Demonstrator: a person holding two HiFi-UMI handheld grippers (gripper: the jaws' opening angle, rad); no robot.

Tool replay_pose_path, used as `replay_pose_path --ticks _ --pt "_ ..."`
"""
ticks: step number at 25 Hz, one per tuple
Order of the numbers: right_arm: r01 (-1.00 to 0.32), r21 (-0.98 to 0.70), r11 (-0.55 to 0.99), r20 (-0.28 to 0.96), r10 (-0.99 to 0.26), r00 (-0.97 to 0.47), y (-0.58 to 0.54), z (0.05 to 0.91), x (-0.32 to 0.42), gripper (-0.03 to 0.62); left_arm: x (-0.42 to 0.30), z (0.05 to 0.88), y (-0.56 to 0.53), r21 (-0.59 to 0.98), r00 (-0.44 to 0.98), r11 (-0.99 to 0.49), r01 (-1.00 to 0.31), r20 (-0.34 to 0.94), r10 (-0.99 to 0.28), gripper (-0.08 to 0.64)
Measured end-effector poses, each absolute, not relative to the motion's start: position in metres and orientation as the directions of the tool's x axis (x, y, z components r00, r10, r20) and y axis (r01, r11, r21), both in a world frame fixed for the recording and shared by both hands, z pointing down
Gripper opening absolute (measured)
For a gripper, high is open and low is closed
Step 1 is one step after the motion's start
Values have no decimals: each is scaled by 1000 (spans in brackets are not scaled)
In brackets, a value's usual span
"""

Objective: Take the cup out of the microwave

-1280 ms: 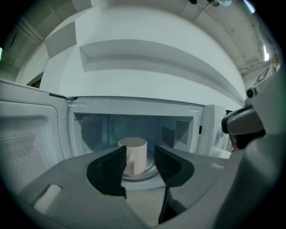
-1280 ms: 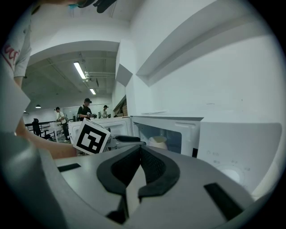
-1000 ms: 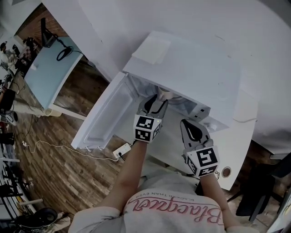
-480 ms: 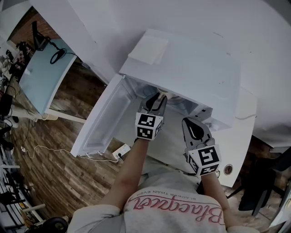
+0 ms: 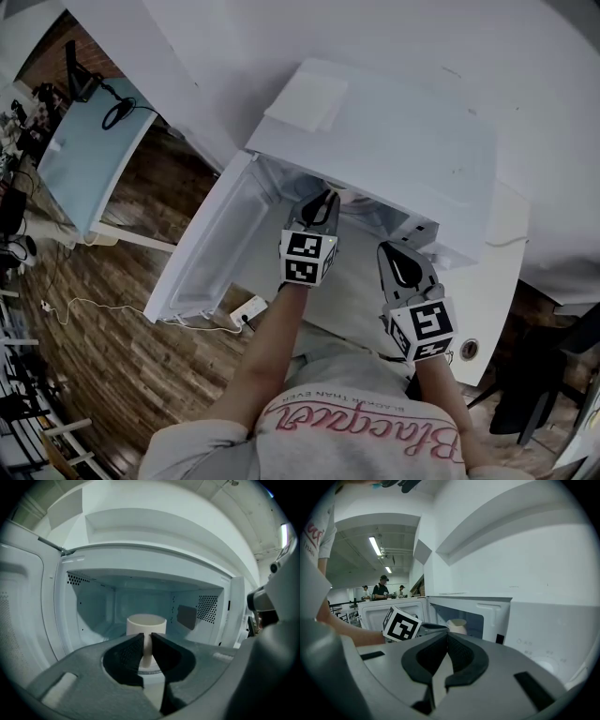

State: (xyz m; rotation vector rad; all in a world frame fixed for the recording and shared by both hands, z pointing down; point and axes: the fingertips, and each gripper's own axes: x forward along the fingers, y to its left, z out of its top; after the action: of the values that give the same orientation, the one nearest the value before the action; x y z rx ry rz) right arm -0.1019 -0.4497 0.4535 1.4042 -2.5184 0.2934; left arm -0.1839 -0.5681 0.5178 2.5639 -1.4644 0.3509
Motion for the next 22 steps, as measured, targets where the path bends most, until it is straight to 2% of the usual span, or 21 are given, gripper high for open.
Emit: replay_pose_path --ticks 22 --pt "-844 -52 535 302 -797 -524 -446 453 -98 11 -183 512 -569 -4 466 -482 -876 248 -850 49"
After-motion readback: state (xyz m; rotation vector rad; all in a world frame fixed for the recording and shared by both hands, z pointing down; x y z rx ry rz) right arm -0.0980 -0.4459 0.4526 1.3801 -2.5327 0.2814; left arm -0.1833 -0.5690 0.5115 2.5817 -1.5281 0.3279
